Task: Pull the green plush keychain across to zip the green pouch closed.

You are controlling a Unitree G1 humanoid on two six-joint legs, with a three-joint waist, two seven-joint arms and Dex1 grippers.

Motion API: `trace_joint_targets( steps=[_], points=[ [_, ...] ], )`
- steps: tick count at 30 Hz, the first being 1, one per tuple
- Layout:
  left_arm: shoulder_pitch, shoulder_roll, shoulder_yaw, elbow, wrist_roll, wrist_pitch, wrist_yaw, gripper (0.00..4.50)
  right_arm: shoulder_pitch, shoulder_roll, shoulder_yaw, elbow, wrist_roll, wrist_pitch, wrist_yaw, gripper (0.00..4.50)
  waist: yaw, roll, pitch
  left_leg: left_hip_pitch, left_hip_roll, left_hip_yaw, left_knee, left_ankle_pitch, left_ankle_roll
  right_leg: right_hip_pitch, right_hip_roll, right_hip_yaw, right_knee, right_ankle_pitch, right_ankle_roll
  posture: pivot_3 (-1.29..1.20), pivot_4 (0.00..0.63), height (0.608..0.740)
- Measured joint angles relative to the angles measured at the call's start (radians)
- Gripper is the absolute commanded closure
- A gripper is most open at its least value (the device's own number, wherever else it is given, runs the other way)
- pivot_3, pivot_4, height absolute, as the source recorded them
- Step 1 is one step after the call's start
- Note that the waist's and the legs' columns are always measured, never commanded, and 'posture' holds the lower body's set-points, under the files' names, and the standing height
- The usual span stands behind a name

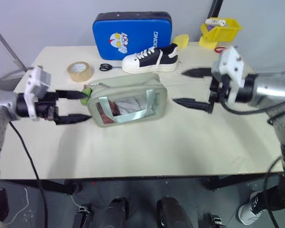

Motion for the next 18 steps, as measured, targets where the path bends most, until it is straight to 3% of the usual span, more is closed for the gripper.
trace_joint_targets(
  steps=[4, 8, 14, 18],
  points=[
    [-0.014, 0.068, 0.029, 0.026, 0.003, -0.029, -0.063, 0.00, -0.168, 0.106, 0.138, 0.106, -0.082, -0.026, 0.030, 0.04, -0.011, 0.000, 0.000, 0.000, 0.000, 0.000, -0.002, 0.001, -0.001, 0.000, -0.001, 0.000, -0.001, 0.000, 0.000, 0.00, 0.150, 0.740],
    [0.049, 0.068, 0.027, 0.042, 0.016, -0.043, -0.091, 0.00, -0.301, 0.258, 0.316, 0.289, -0.209, -0.034, 0.055, 0.04, -0.021, 0.001, 0.000, -0.001, 0.000, 0.000, -0.002, 0.002, -0.004, -0.004, -0.001, 0.001, 0.002, 0.000, 0.000, 0.00, 0.150, 0.740],
    [0.057, 0.064, 0.029, 0.023, 0.019, -0.045, -0.089, 0.00, -0.460, 0.409, 0.439, 0.501, -0.339, -0.014, 0.070, 0.04, -0.018, 0.000, 0.000, -0.002, 0.000, -0.001, -0.002, 0.005, -0.010, -0.007, -0.001, 0.001, 0.006, 0.000, 0.000, 0.00, 0.150, 0.740],
    [0.085, 0.064, 0.040, 0.011, 0.018, -0.045, -0.086, 0.00, -0.492, 0.442, 0.488, 0.619, -0.412, -0.027, 0.102, 1.23, -0.019, 0.000, 0.000, -0.002, 0.000, -0.001, -0.002, 0.005, -0.009, -0.007, 0.000, 0.001, 0.006, 0.000, 0.000, 0.00, 0.150, 0.740]
  ],
)
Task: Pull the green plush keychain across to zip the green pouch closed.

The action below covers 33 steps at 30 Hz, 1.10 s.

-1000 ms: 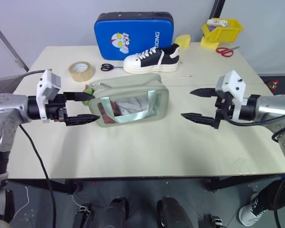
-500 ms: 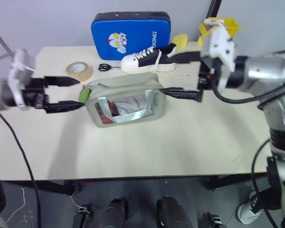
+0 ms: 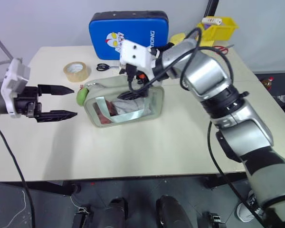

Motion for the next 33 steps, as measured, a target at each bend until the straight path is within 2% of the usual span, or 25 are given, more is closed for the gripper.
trace_joint_targets(
  steps=[6, 7, 13, 16, 22, 25, 29, 33],
  points=[
    [0.018, 0.000, 0.009, -0.023, -0.002, 0.000, 0.006, 0.00, -0.001, 0.018, 0.063, 0.084, -0.113, -0.040, 0.060, 4.23, -0.005, 0.000, 0.000, 0.000, 0.000, 0.000, 0.000, 0.000, 0.000, -0.002, 0.000, 0.000, 0.002, 0.000, 0.000, 0.00, 0.150, 0.740],
    [0.021, -0.001, 0.009, -0.026, -0.002, 0.000, 0.008, 0.00, -0.002, 0.026, 0.064, 0.091, -0.124, -0.048, 0.064, 4.44, -0.007, 0.000, 0.000, 0.000, 0.000, 0.000, 0.000, 0.000, 0.000, -0.002, 0.001, 0.000, 0.002, 0.000, 0.000, 0.00, 0.150, 0.740],
    [0.028, -0.004, 0.009, -0.028, -0.011, 0.000, 0.017, 0.00, -0.023, 0.055, 0.057, 0.137, -0.170, -0.062, 0.069, 4.44, -0.004, 0.000, 0.000, 0.000, 0.000, 0.000, 0.000, 0.000, 0.000, -0.002, 0.001, 0.000, 0.003, 0.000, 0.000, 0.00, 0.150, 0.740],
    [0.030, -0.007, 0.009, -0.029, -0.017, 0.000, 0.021, 0.00, -0.026, 0.053, 0.024, 0.108, -0.154, 0.029, 0.090, 4.44, -0.002, 0.000, 0.000, 0.000, 0.000, 0.000, 0.000, 0.000, 0.000, -0.002, 0.000, 0.000, 0.003, 0.000, 0.000, 0.00, 0.150, 0.740],
    [0.037, -0.010, 0.012, -0.034, -0.020, 0.000, 0.022, 0.00, -0.007, -0.047, -0.040, -0.294, -0.050, 0.472, 0.117, 4.44, 0.000, 0.000, 0.000, -0.007, 0.000, -0.002, 0.001, 0.003, -0.005, -0.008, 0.000, 0.000, 0.003, 0.000, 0.000, 0.00, 0.150, 0.740],
    [0.036, -0.011, 0.012, -0.035, -0.021, 0.000, 0.021, 0.00, 0.047, -0.067, -0.039, -0.433, -0.026, 0.595, 0.070, 4.44, -0.002, 0.000, 0.000, -0.007, 0.000, -0.002, 0.002, 0.002, -0.003, -0.009, 0.000, 0.000, 0.004, 0.000, -0.001, 0.00, 0.150, 0.740],
    [0.034, -0.016, 0.011, -0.035, -0.021, 0.000, 0.018, 0.00, 0.100, -0.109, -0.035, -0.538, -0.008, 0.615, 0.024, 4.44, -0.001, 0.000, 0.000, -0.007, 0.000, -0.002, 0.002, 0.002, -0.003, -0.009, 0.000, 0.000, 0.005, 0.001, -0.001, 0.00, 0.150, 0.740],
    [0.010, -0.025, 0.000, -0.026, -0.020, 0.000, 0.004, 0.00, 0.143, -0.158, -0.018, -0.597, -0.017, 0.531, -0.030, 4.44, -0.001, 0.000, 0.000, -0.007, 0.000, -0.002, 0.002, 0.002, -0.003, -0.009, 0.000, 0.000, 0.005, 0.001, -0.001, 0.00, 0.150, 0.740]
  ],
)
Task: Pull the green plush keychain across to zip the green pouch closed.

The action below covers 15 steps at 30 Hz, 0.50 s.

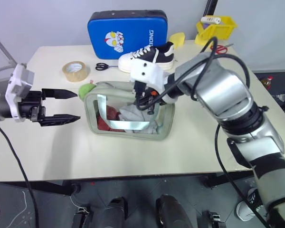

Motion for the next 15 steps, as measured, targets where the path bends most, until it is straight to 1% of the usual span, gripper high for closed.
trace_joint_targets(
  steps=[5, 7, 11, 15],
  points=[
    [-0.021, 0.000, -0.003, 0.007, 0.001, 0.000, -0.012, 0.00, 0.004, -0.046, 0.011, -0.020, -0.007, -0.085, -0.013, 4.44, -0.001, 0.000, 0.000, 0.000, 0.000, 0.000, 0.000, 0.000, 0.000, 0.000, 0.000, 0.000, 0.000, 0.000, 0.000, 0.00, 0.150, 0.740],
    [-0.025, -0.005, -0.006, 0.009, 0.002, 0.000, -0.015, 0.00, 0.019, -0.081, 0.017, -0.044, -0.018, -0.167, -0.012, 4.44, -0.001, 0.000, 0.000, 0.000, 0.000, 0.000, 0.000, 0.000, 0.000, 0.000, 0.000, 0.000, 0.000, 0.000, 0.000, 0.00, 0.150, 0.740],
    [-0.026, -0.006, -0.008, 0.013, 0.002, 0.002, -0.018, 0.00, 0.086, -0.125, 0.034, -0.079, -0.050, -0.264, -0.010, 4.44, 0.000, 0.000, 0.000, 0.000, 0.000, 0.000, 0.000, 0.000, 0.000, 0.000, 0.000, 0.000, 0.000, 0.000, 0.000, 0.00, 0.150, 0.740],
    [-0.026, -0.006, -0.008, 0.013, 0.002, 0.008, -0.025, 0.00, 0.145, -0.133, 0.055, -0.118, -0.075, -0.294, -0.013, 4.44, -0.003, 0.000, 0.000, 0.000, 0.000, 0.000, 0.000, 0.000, 0.000, 0.000, 0.001, 0.000, 0.000, 0.000, 0.000, 0.00, 0.150, 0.740]
  ],
)
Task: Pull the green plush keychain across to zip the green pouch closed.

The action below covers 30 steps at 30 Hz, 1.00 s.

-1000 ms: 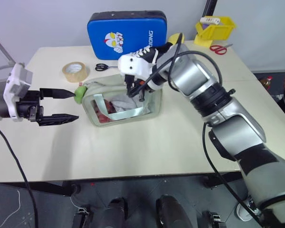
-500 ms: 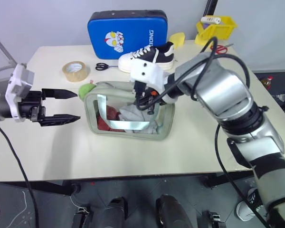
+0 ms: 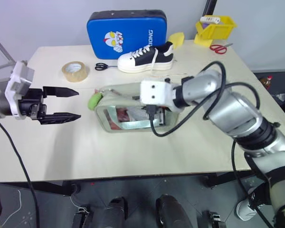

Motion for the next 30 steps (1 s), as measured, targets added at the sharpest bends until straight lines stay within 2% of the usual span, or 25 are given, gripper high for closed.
trace_joint_targets(
  steps=[12, 18, 19, 20, 27, 30],
  points=[
    [0.000, 0.001, 0.000, 0.000, 0.000, 0.020, -0.009, 0.00, 0.000, 0.042, -0.001, -0.082, 0.026, 0.176, -0.014, 4.44, 0.001, 0.000, 0.000, 0.000, 0.000, 0.000, 0.000, 0.000, 0.000, 0.000, 0.000, 0.000, 0.000, 0.000, 0.000, 0.00, 0.150, 0.740],
    [0.000, 0.001, 0.000, -0.006, 0.000, 0.026, -0.008, 0.00, 0.006, 0.040, -0.001, -0.087, 0.040, 0.184, -0.020, 4.44, 0.002, 0.000, 0.000, 0.000, 0.000, 0.000, 0.000, 0.000, 0.000, 0.000, 0.000, 0.000, 0.000, 0.000, 0.000, 0.00, 0.150, 0.740],
    [0.000, 0.001, 0.000, -0.007, 0.000, 0.027, -0.008, 0.00, 0.008, 0.038, -0.001, -0.089, 0.041, 0.184, -0.020, 3.76, 0.001, 0.000, 0.000, 0.000, 0.000, 0.000, 0.000, 0.000, 0.000, 0.000, 0.000, 0.000, 0.000, 0.000, 0.000, 0.00, 0.150, 0.740],
    [0.000, 0.001, 0.000, -0.008, 0.000, 0.031, -0.008, 0.00, 0.013, 0.037, -0.001, -0.093, 0.041, 0.184, -0.020, 3.49, 0.001, 0.000, 0.000, 0.000, 0.000, 0.000, 0.000, 0.000, 0.000, 0.000, 0.000, 0.000, 0.000, 0.000, 0.000, 0.00, 0.150, 0.740],
    [-0.001, 0.001, 0.000, -0.015, -0.001, 0.041, -0.007, 0.00, 0.029, 0.021, 0.000, -0.100, 0.060, 0.183, -0.011, 0.02, 0.003, 0.000, 0.000, 0.000, 0.000, -0.001, 0.000, 0.000, 0.000, 0.001, 0.000, 0.000, 0.000, 0.000, 0.000, 0.00, 0.150, 0.740],
    [-0.006, 0.000, 0.000, -0.015, -0.001, 0.042, -0.007, 0.00, 0.031, 0.004, -0.003, -0.108, 0.076, 0.184, -0.001, 0.02, 0.004, 0.000, 0.000, 0.000, 0.000, -0.001, 0.001, 0.000, 0.000, 0.001, 0.000, 0.000, 0.000, 0.000, 0.000, 0.00, 0.150, 0.740]
  ],
)
